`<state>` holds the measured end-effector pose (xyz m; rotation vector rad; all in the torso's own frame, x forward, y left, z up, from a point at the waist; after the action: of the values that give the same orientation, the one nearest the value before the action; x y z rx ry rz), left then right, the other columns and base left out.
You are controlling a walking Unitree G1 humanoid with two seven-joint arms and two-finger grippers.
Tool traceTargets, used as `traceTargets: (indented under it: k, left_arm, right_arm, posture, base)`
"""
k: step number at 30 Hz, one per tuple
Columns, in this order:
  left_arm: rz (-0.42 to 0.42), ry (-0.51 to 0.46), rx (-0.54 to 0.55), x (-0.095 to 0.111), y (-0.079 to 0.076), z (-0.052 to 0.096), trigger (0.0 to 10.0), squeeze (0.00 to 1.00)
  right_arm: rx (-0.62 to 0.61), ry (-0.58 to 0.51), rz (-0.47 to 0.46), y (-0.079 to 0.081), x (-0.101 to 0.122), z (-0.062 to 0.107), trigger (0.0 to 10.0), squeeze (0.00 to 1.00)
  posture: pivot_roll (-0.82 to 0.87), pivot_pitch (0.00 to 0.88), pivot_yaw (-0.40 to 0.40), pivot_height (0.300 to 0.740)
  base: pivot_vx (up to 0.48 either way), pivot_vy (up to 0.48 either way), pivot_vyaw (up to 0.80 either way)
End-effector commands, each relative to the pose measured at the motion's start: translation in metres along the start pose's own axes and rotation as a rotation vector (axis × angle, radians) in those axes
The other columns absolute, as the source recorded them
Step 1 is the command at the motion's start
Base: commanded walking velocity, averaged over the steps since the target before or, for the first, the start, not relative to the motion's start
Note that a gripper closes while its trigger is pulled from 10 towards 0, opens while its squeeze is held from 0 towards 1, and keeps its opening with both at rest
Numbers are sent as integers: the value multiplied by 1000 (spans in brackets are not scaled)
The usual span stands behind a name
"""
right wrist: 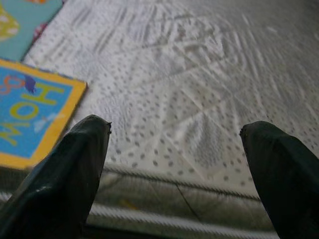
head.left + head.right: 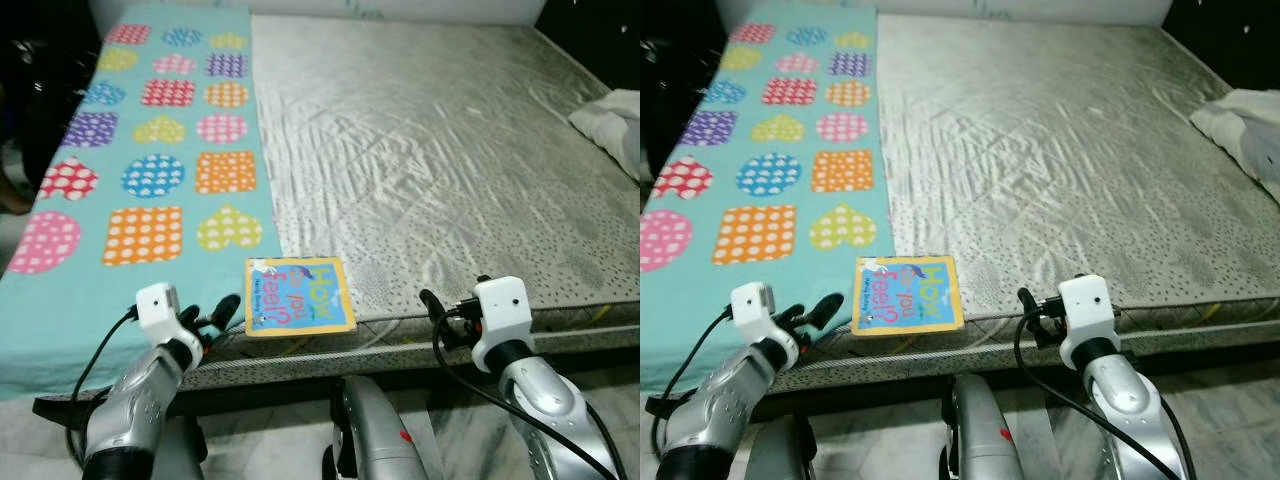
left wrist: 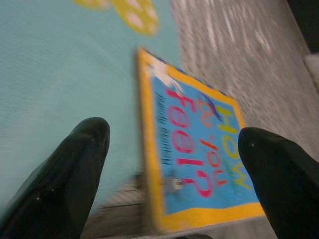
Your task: Clean up the room
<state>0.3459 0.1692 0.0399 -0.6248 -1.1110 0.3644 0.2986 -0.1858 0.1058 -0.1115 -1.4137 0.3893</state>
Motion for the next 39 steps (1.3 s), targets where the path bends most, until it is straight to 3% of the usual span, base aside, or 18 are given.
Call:
traceTargets:
  k: [1,10,20,21,22,23,27,34,39]
  left_arm:
    - [34,75,6,-18,4,-2,10000,0]
    - [78,199,-43,-40,-10,-18,10000,0]
    - [229,254,-104,-51,-15,-21,10000,0]
    - [292,254,-148,-50,-20,-22,6784,0]
    - [330,249,-170,-48,-23,-22,1882,0]
    - [369,245,-193,-47,-26,-22,0,0]
    - [428,268,-223,-53,-27,-21,0,0]
    - [468,259,-209,-52,-21,-20,0,0]
    - [515,243,-192,-52,-15,-19,0,0]
  right_arm:
    - [-23,4,4,-9,3,6,10000,0]
    - [-25,21,25,-14,7,17,10000,0]
    - [-39,34,30,-16,11,18,10000,0]
    - [-39,30,27,-16,12,17,10000,0]
    - [-35,25,19,-15,13,16,10000,0]
    - [-13,13,-2,-13,15,15,10000,0]
    - [109,-52,-69,1,31,17,10000,0]
    - [106,-45,-57,1,30,15,10000,0]
    - [157,-70,-76,15,39,16,10000,0]
  posture:
    - [-283,228,-111,572]
    - [-322,259,-114,572]
    - [-329,267,-108,572]
    - [-330,265,-108,572]
    - [-334,262,-105,572]
    - [-336,261,-105,572]
    - [-346,254,-100,572]
    - [-347,248,-97,572]
    - [-350,245,-95,572]
  base:
    - [0,0,0]
    - [0,0,0]
    - [0,0,0]
    - [0,0,0]
    - [0,0,0]
    - [0,0,0]
    - [0,0,0]
    - [0,0,0]
    - [0,0,0]
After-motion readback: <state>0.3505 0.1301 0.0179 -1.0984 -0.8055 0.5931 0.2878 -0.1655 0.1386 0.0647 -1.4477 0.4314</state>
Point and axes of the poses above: a point about 5 cm out from each wrist's last joint towards the gripper, its own z axis pointing back from the gripper into the wrist, its own x axis along the axis of the wrist's last joint, y = z × x, the point moved 5 cm from there along -z, pointing out of the wrist towards the gripper, and after that the axes turned 6 degrees about z, right-handed, at the moved point
